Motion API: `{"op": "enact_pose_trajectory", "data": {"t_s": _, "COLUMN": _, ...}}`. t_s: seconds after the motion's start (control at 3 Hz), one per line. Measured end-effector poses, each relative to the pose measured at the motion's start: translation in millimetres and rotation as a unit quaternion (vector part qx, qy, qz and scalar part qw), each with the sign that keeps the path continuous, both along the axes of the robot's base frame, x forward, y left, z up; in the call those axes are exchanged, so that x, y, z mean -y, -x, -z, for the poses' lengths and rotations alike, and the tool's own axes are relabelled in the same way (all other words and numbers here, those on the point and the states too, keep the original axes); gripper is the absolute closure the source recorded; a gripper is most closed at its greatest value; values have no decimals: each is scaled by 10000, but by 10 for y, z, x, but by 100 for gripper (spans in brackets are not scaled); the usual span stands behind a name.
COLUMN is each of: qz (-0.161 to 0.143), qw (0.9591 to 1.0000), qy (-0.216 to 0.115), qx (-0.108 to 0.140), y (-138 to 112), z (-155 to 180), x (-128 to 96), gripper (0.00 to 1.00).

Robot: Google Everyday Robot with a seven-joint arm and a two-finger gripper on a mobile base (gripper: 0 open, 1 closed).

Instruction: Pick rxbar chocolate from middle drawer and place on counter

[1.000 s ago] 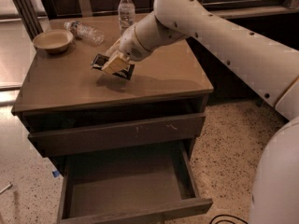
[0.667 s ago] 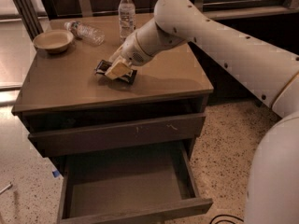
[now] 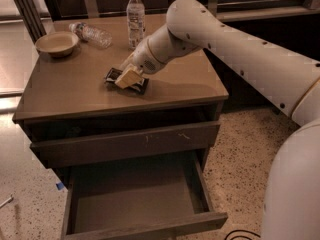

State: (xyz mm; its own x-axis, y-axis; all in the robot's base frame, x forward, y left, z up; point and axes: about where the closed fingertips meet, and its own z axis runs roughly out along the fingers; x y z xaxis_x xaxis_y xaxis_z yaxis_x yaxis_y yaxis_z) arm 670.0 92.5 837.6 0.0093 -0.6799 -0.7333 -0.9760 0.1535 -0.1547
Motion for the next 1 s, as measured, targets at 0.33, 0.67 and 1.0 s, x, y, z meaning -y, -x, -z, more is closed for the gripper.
{"op": "enact_pose_trajectory", "data": {"t_s": 0.33, "qz": 0, "qw": 10000, "qy": 0, "qx": 0, "y": 0, "z": 0, "x": 0, "gripper": 58}}
{"op": "enact_pose_trajectory", "data": {"t_s": 0.67, "qz": 0, "qw": 10000, "qy": 0, "qx": 0, "y": 0, "z": 0, "x": 0, "gripper": 35}}
{"op": "enact_pose_trajectory", "data": {"t_s": 1.0, "qz": -1, "qw": 10000, "qy": 0, "qx": -1, "y": 0, "z": 1, "x": -1, "gripper": 11}}
